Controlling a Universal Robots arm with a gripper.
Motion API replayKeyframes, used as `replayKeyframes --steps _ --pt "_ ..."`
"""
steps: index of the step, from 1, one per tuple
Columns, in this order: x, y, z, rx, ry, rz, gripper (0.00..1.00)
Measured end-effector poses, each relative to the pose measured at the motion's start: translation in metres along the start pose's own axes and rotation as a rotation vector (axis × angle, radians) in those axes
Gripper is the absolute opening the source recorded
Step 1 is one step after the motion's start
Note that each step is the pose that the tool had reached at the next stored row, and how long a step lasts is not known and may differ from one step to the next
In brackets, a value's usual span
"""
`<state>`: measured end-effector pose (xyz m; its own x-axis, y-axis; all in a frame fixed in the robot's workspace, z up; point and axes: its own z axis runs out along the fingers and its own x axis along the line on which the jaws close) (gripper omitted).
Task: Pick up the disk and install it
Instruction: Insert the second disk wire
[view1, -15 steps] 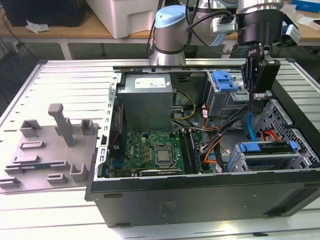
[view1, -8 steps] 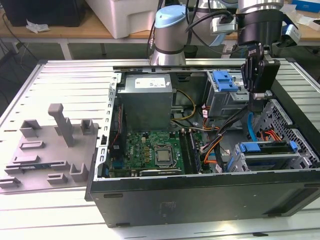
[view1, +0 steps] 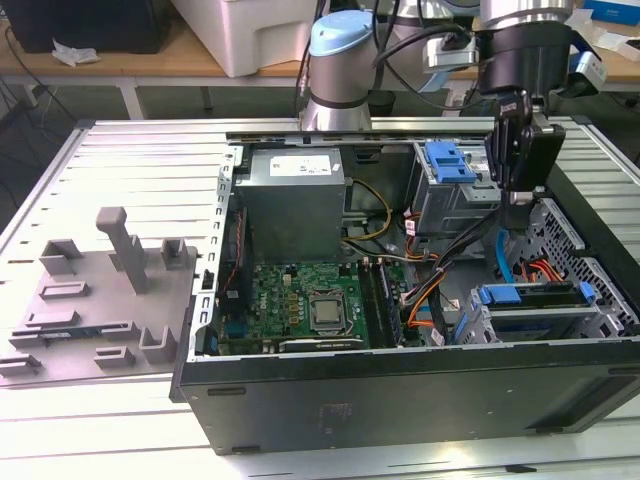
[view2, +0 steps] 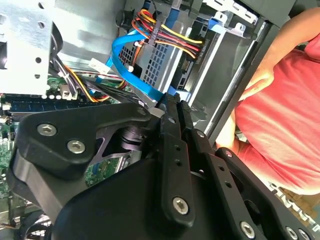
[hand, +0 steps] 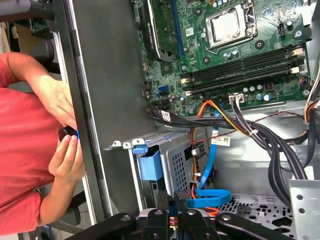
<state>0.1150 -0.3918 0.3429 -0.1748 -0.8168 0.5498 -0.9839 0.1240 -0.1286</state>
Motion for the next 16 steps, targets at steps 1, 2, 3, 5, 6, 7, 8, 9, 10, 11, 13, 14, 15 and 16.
replayKeyframes --steps 1,2,3,5,6,7,8,9,10,11,13,14,15,16 --pt "0.004 -0.0007 0.0 -0.0015 -0.0085 0.0 0.16" --pt "0.006 -0.0011 -0.0008 -0.0022 -0.0141 0.0 0.16" --pt "0.0075 -0.0015 -0.0017 -0.0022 -0.0199 -0.001 0.16" --pt "0.0084 -0.0022 -0.0027 -0.0022 -0.0304 -0.004 0.16" --pt "0.0087 -0.0025 -0.003 -0.0022 -0.0364 -0.005 0.16" --pt "0.009 -0.003 -0.0034 -0.0023 -0.0457 -0.007 0.16" --pt "0.0092 -0.0036 -0.0036 -0.0029 -0.0574 -0.009 0.16" --pt "0.0093 -0.0042 -0.0037 -0.0039 -0.069 -0.01 0.16" --pt "0.0095 -0.0047 -0.0036 -0.0049 -0.0803 -0.011 0.16" --pt "0.0097 -0.0051 -0.0035 -0.0054 -0.0875 -0.011 0.16" --pt "0.0103 -0.0059 -0.0033 -0.0066 -0.1022 -0.013 0.16" --pt "0.0109 -0.0065 -0.003 -0.0076 -0.1121 -0.014 0.16" --pt "0.0116 -0.007 -0.0026 -0.0084 -0.1206 -0.014 0.16" --pt "0.0122 -0.0074 -0.0022 -0.0092 -0.1276 -0.015 0.16"
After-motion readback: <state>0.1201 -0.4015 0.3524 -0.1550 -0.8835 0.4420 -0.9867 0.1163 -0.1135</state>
